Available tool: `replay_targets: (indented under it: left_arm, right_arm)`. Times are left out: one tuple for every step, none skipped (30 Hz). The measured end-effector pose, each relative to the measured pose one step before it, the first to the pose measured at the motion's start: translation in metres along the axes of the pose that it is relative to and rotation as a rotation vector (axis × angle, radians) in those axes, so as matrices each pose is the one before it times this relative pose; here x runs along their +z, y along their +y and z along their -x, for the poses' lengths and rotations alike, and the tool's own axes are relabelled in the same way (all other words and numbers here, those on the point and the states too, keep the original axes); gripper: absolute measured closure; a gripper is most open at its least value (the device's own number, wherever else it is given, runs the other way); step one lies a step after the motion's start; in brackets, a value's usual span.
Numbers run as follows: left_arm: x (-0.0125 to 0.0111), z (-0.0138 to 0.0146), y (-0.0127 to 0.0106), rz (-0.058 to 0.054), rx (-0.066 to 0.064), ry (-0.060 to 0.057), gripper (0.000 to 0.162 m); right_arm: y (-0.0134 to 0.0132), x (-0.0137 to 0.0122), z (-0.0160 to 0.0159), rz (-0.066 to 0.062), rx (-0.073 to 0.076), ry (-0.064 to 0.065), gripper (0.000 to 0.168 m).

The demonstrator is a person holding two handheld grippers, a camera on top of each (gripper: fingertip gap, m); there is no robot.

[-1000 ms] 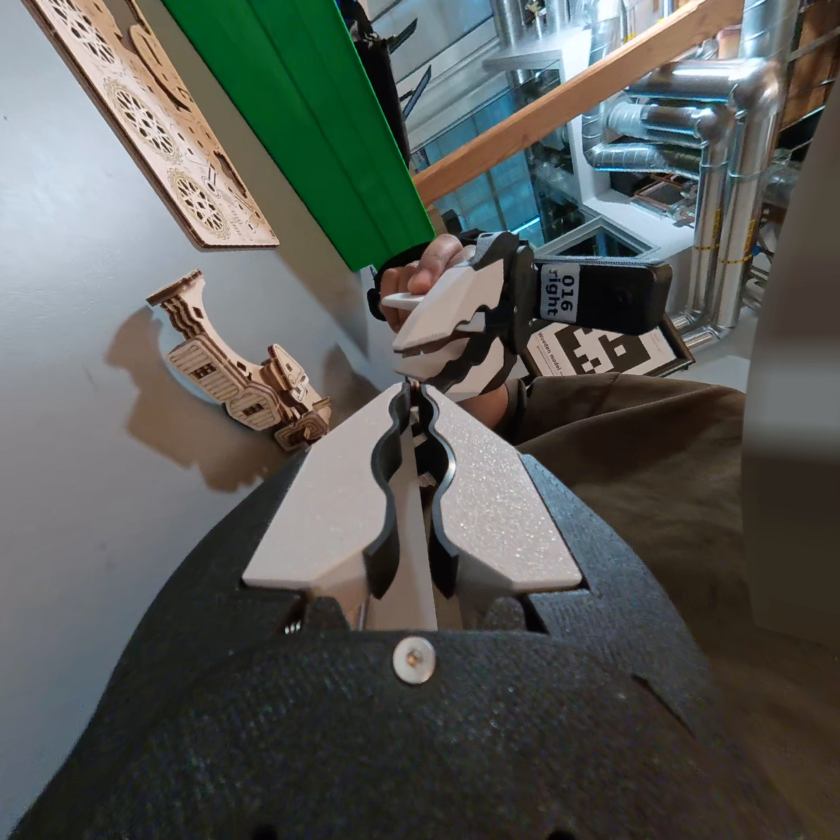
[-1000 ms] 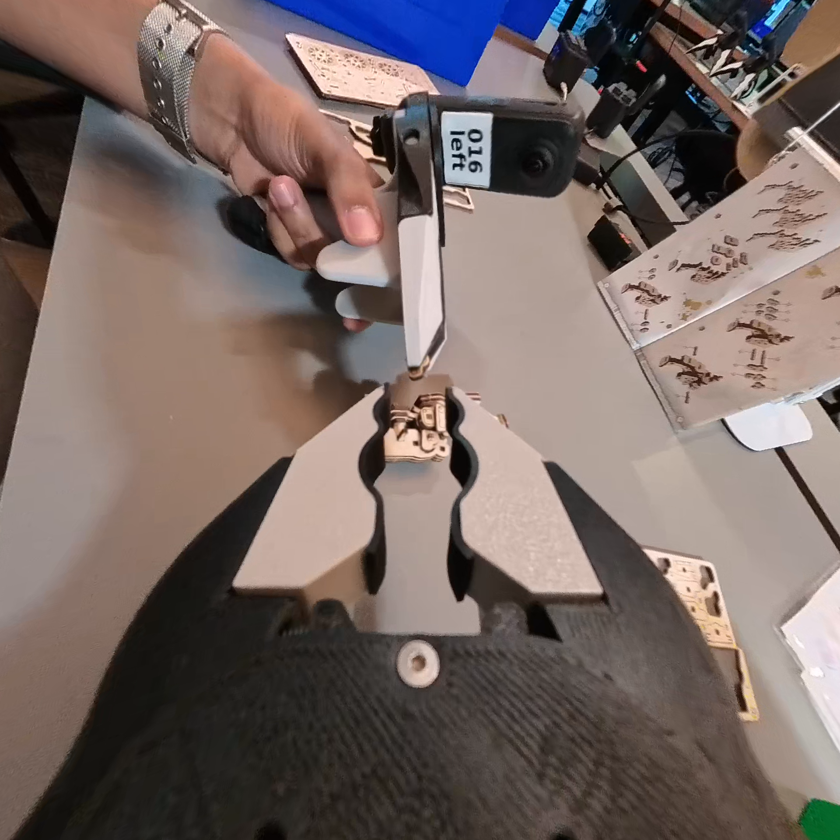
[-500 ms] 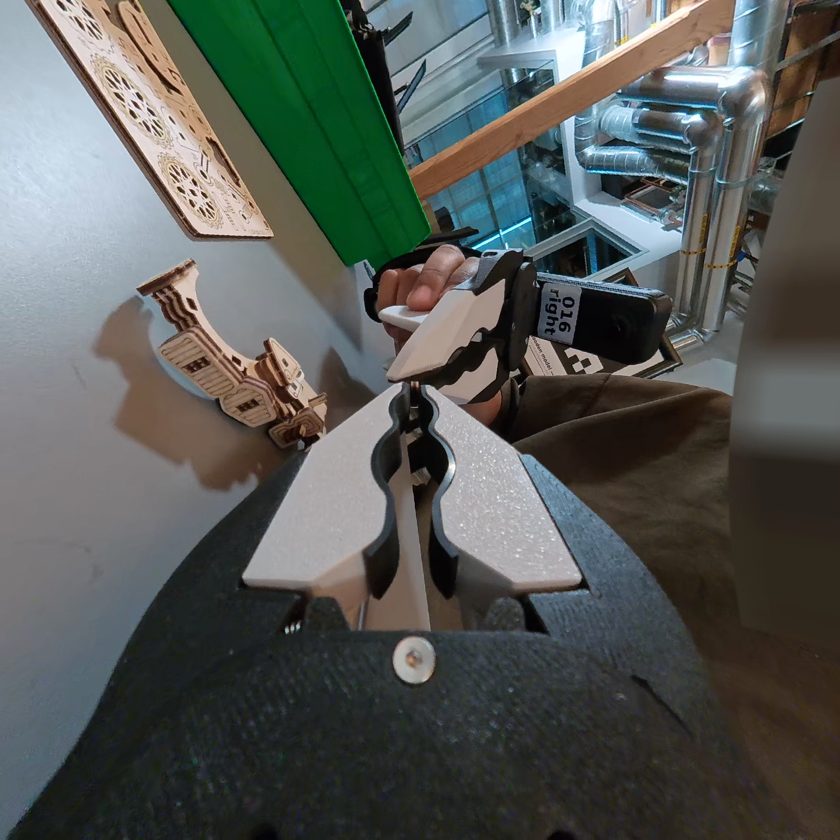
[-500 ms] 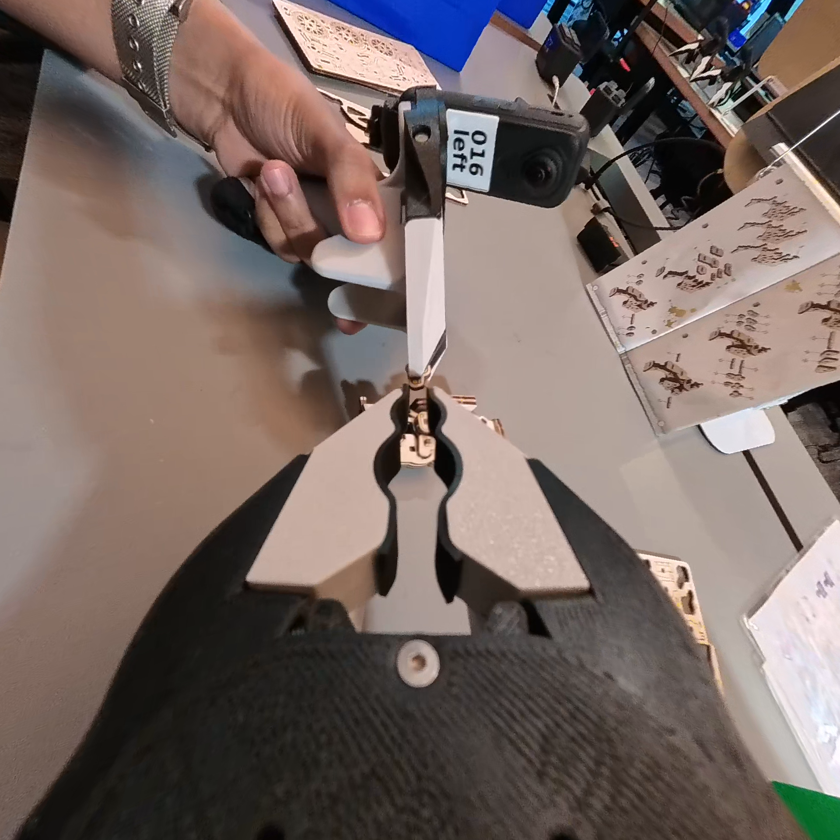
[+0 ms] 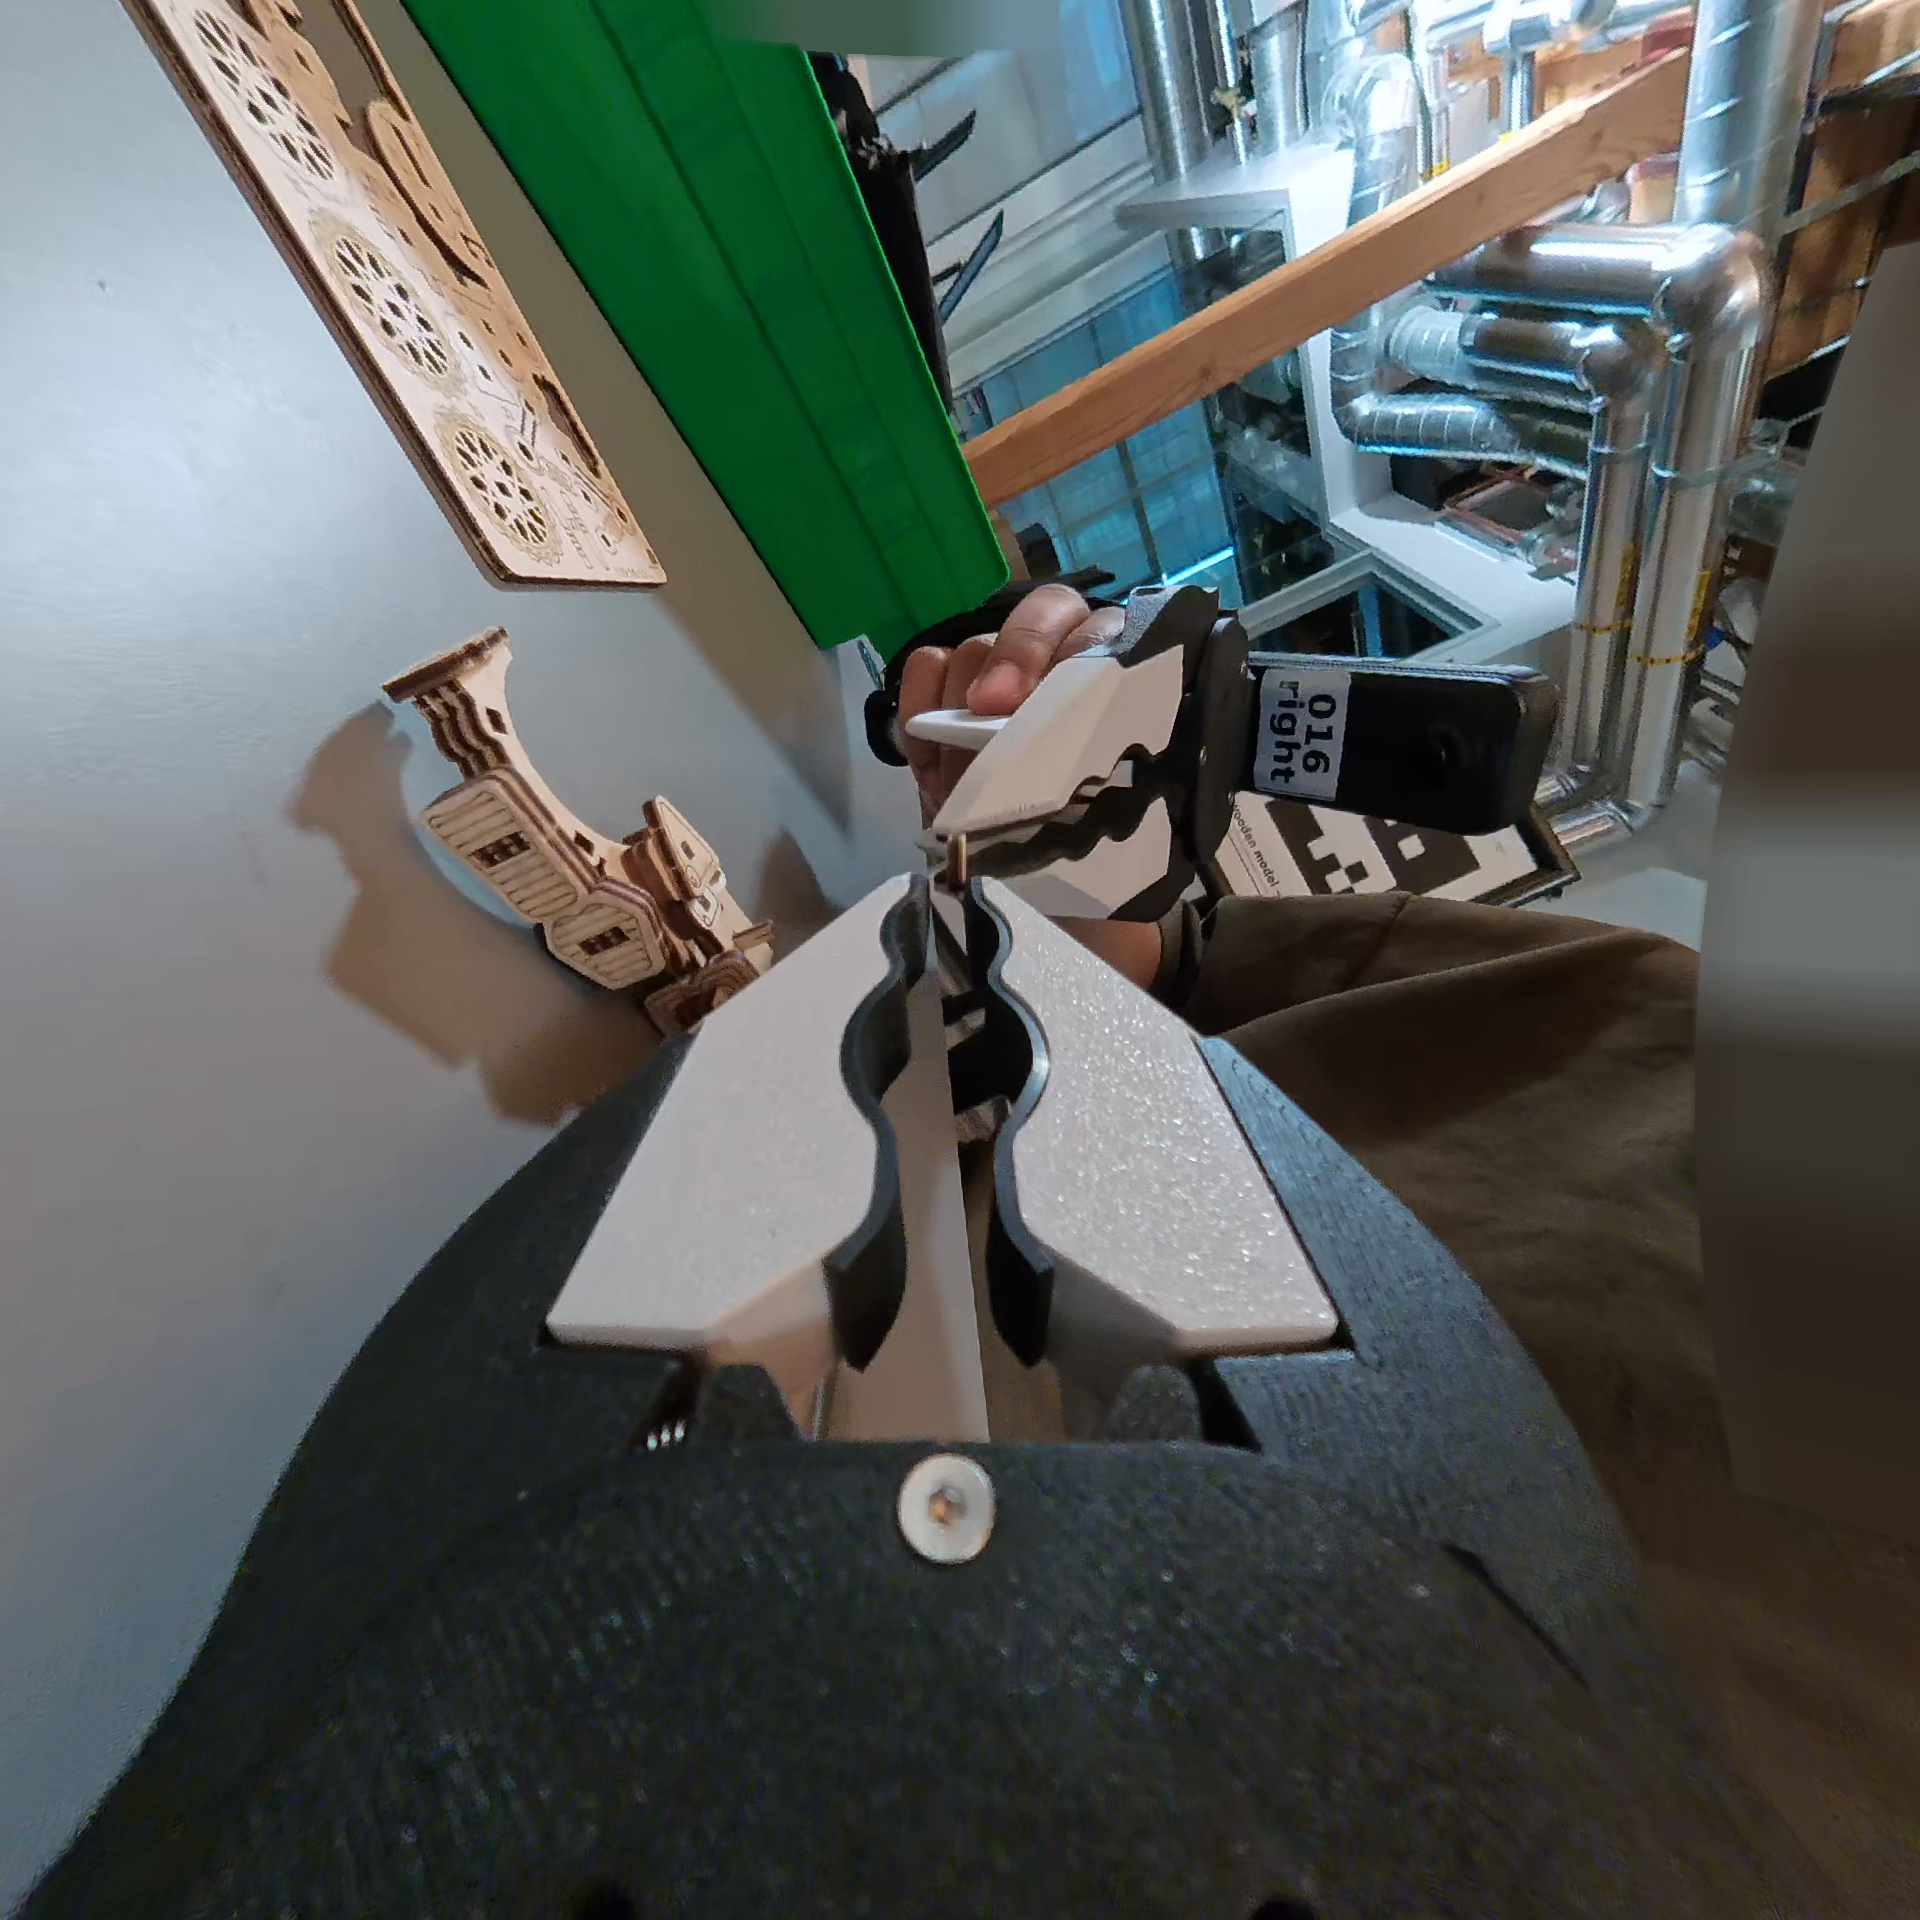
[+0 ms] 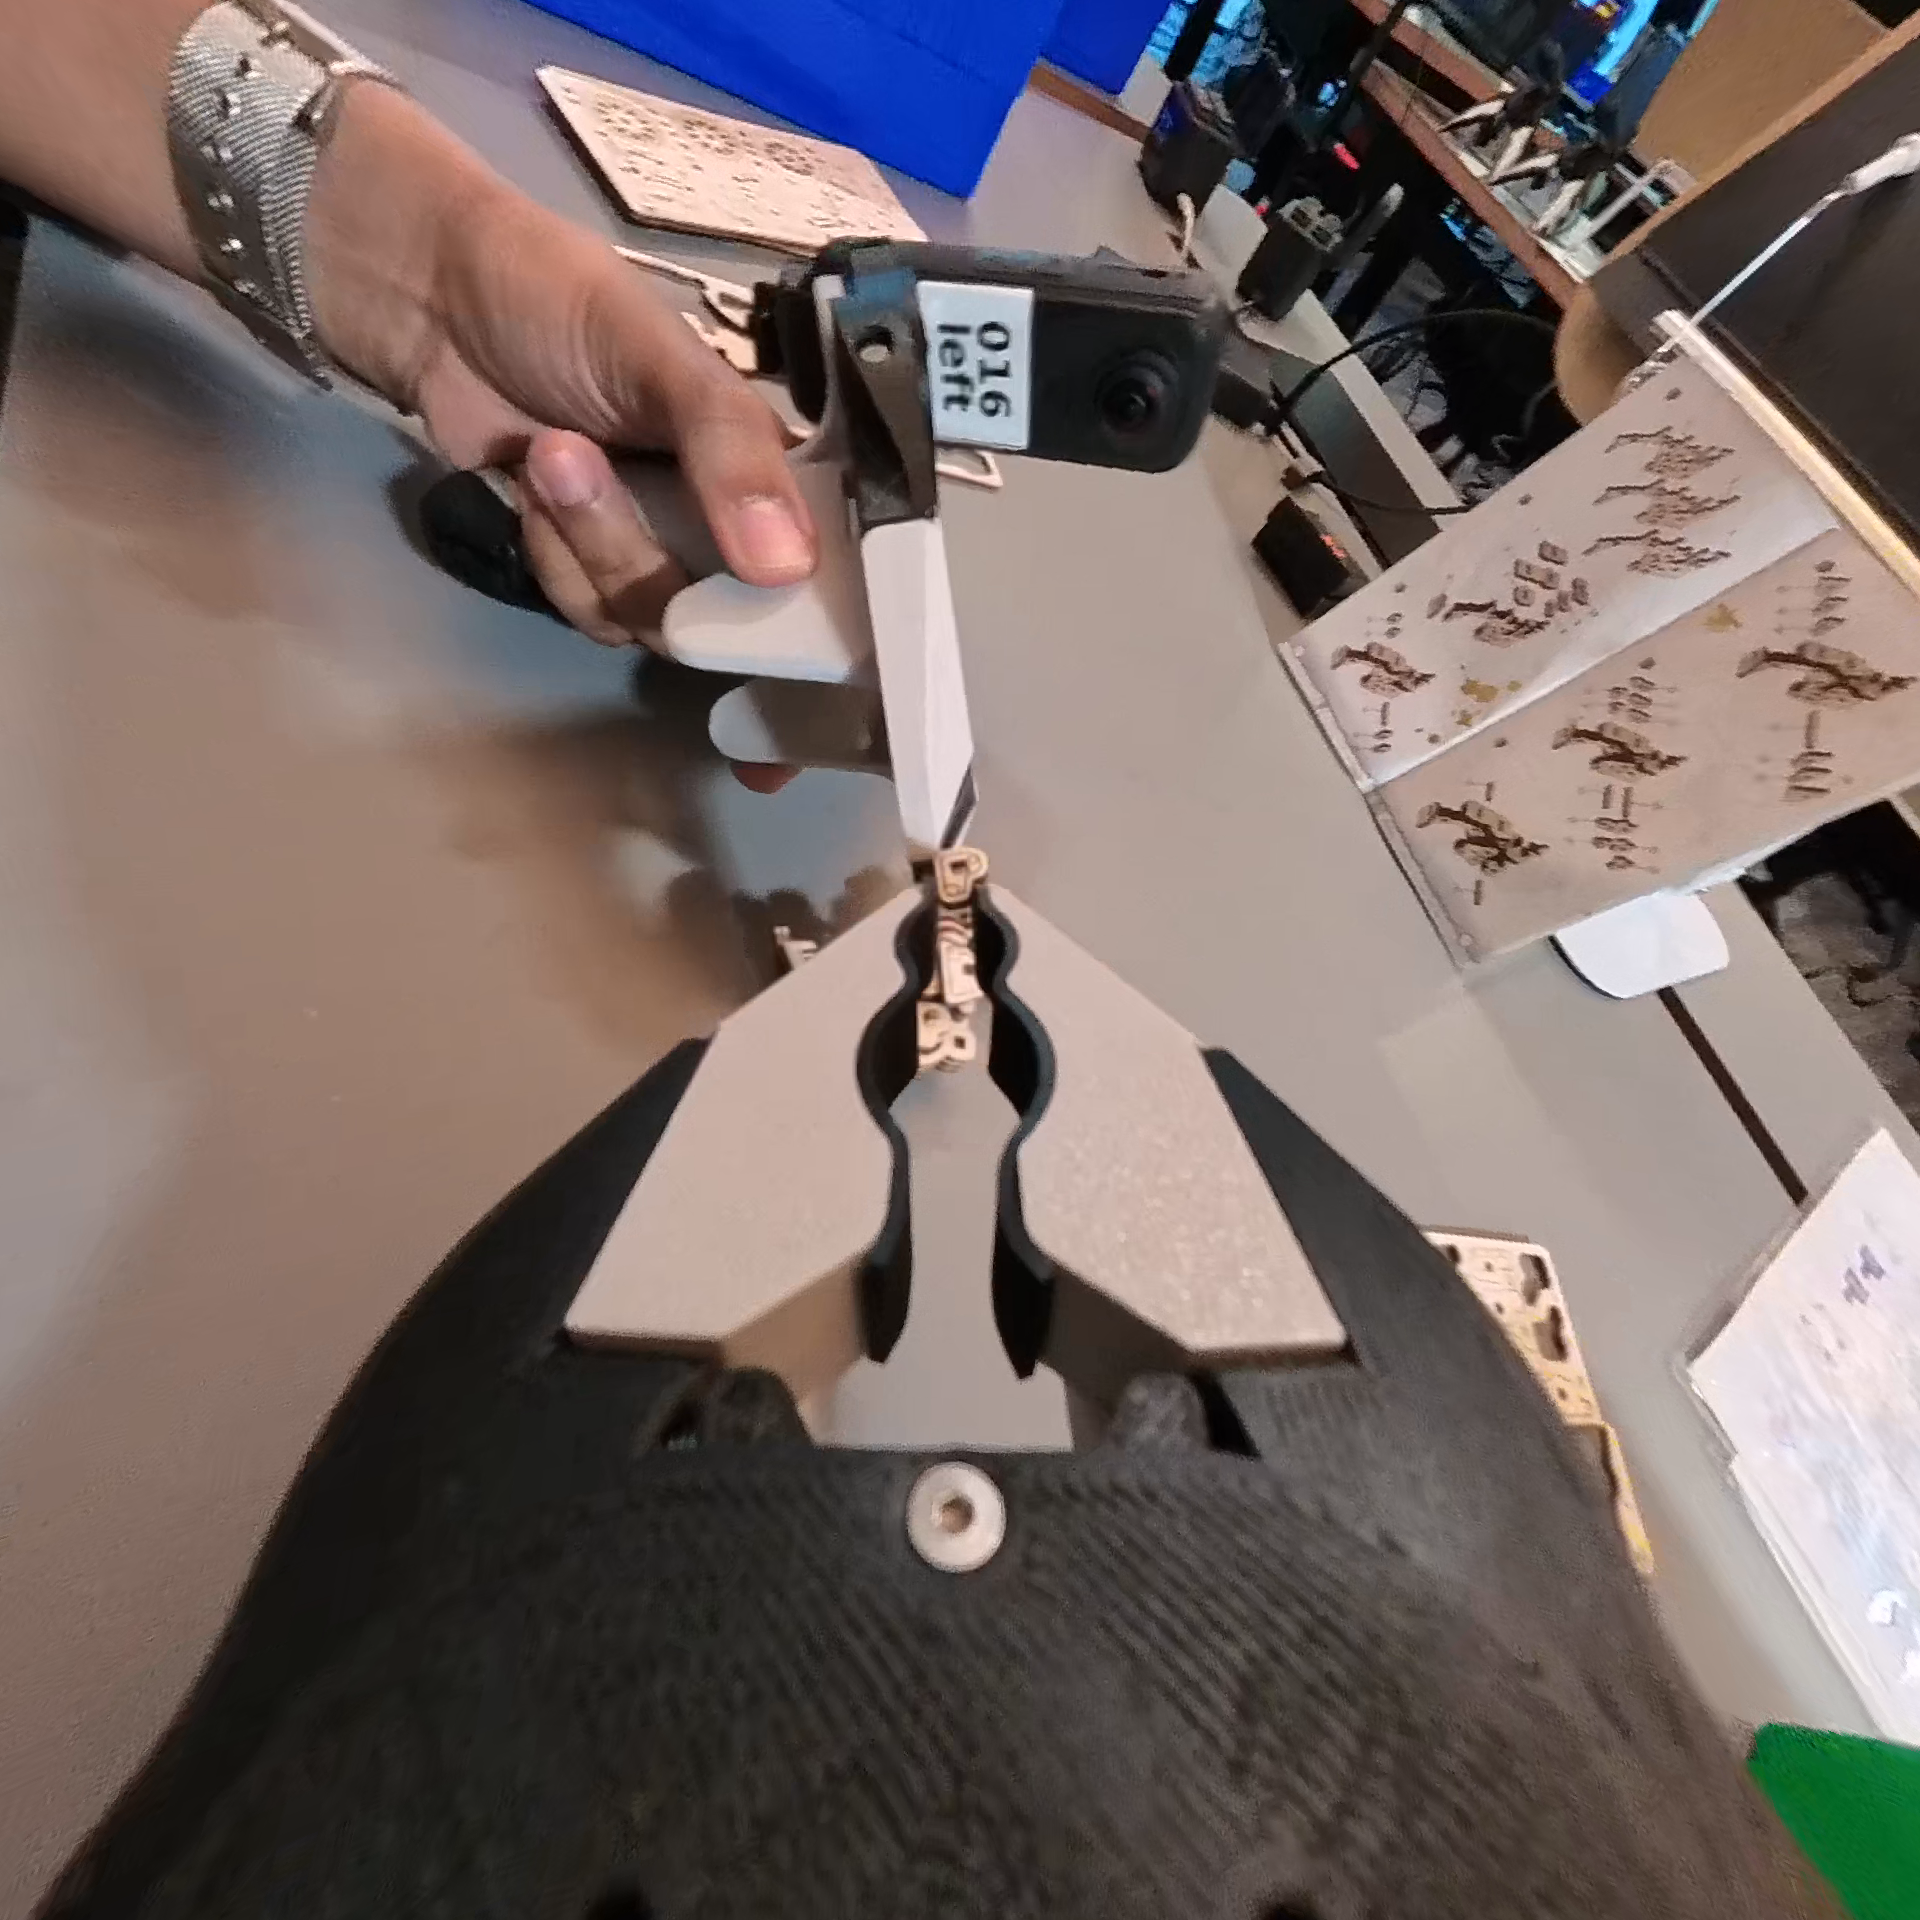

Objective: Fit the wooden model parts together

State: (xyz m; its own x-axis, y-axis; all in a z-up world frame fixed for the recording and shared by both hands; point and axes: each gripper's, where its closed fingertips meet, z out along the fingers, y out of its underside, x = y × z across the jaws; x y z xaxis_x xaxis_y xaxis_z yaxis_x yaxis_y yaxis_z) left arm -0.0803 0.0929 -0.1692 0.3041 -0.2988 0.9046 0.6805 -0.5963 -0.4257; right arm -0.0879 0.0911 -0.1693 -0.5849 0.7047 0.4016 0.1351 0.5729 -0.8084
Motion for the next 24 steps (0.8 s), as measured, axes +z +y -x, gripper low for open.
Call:
replay_targets:
  left_arm:
    - [-0.00083,-0.00047,-0.00131,-0.0084,-0.004,0.0055,0.158]
    - [-0.00054,-0.0002,-0.0008,-0.0054,-0.0039,0.0034,0.158]
    - [-0.00031,0.00007,-0.00071,-0.0046,-0.0004,0.0001,0.158]
    - [-0.00002,-0.00013,-0.00014,-0.0019,0.0028,-0.0005,0.158]
    - [0.00021,-0.00036,0.0004,0.0019,0.004,0.0003,0.158]
    - [0.00031,-0.0004,0.0006,0.0036,0.004,0.0008,0.157]
    - [0.00037,-0.0004,0.00059,0.0038,0.0029,0.0011,0.157]
    - [0.0002,0.00015,0.00034,0.0021,0.0012,-0.0013,0.156]
    - [0.00011,0.00037,-0.00006,-0.0006,0.0008,-0.0031,0.156]
    - [0.00006,0.00018,-0.00041,-0.0028,0.0026,-0.0023,0.156]
    - [0.00023,-0.00038,-0.00016,-0.0025,0.0059,0.0003,0.156]
    - [0.00028,-0.00064,-0.00004,-0.0011,0.0071,0.0014,0.157]
    - [0.00039,0.00013,0.00022,0.0016,0.0037,-0.003,0.158]
    - [0.00021,0.00048,0.00037,0.002,0.0,-0.0037,0.161]
    - [-0.00011,-0.00053,-0.00031,-0.0013,0.0007,0.0037,0.161]
    - [-0.00016,-0.00067,-0.00034,-0.0006,0.0021,0.0035,0.161]
    - [0.00002,0.00003,-0.00015,-0.0001,0.0025,-0.0009,0.161]
    - [0.00019,0.00027,0.0,0.0004,0.0025,-0.0028,0.162]
    - [0.00011,0.0005,0.00013,0.0003,0.0016,-0.0039,0.162]
    - [0.00023,0.00042,0.00008,0.0007,0.0004,-0.0034,0.162]
    - [0.00026,0.0003,0.00029,0.0012,0.0023,-0.0029,0.162]
    - [0.00033,-0.00002,0.00048,0.0031,0.0061,-0.0034,0.162]
    - [0.00042,0.00018,0.00062,0.0036,0.008,-0.0049,0.161]
    - [0.00043,0.00026,0.00058,0.0036,0.0059,-0.0049,0.161]
  right_arm:
    - [-0.00021,-0.00098,-0.00307,-0.0037,0.0103,0.0108,0.165]
    - [-0.00045,-0.00085,-0.00178,-0.0052,0.0139,0.0033,0.164]
    - [-0.00018,-0.00047,-0.00068,-0.0046,0.014,-0.0021,0.164]
    - [-0.00013,-0.0003,-0.0003,-0.0029,0.0088,-0.0016,0.164]
    - [0.00026,0.00017,-0.00046,0.0016,0.0011,0.0029,0.164]
    - [0.00076,0.00035,-0.00089,0.0066,-0.0045,0.0078,0.164]
    - [0.00059,0.00066,-0.00043,0.0069,-0.0057,0.0064,0.164]
    - [0.00015,0.00068,0.0006,0.0031,-0.0024,-0.0007,0.164]
    - [-0.00029,0.00072,0.00162,0.0001,0.0011,-0.0066,0.164]
    - [-0.00006,0.00084,0.00157,0.0002,0.0009,-0.0068,0.164]
    - [0.00015,0.00078,0.00119,0.0018,-0.0016,-0.0037,0.164]
    - [0.00012,0.00073,0.00078,0.0015,-0.0034,-0.0013,0.164]
    - [-0.00027,0.00034,0.00064,-0.0011,-0.0031,-0.0009,0.164]
    - [-0.00081,-0.00012,0.00032,-0.0041,-0.0002,-0.0011,0.164]
    - [-0.00085,-0.0002,-0.00004,-0.0049,0.0029,-0.0009,0.164]
    - [-0.00047,-0.00019,-0.00014,-0.0034,0.0042,-0.0011,0.164]
    - [0.00004,-0.00004,-0.00008,-0.0019,0.0026,-0.0017,0.164]
    - [0.00037,-0.00003,0.00007,-0.0015,0.0008,-0.0024,0.164]
    - [0.00063,0.00008,0.00007,-0.0014,0.004,-0.0038,0.164]
    - [0.00058,-0.00004,0.00019,-0.0019,0.0114,-0.0062,0.164]
    - [0.00035,-0.00013,0.00034,-0.0028,0.0159,-0.0088,0.164]
    - [0.00033,-0.00035,0.00034,-0.003,0.0144,-0.0104,0.164]
    - [0.00047,-0.00026,0.0005,-0.0024,0.0108,-0.0098,0.164]
    - [0.00053,-0.00023,0.00025,-0.0015,0.0075,-0.0075,0.164]
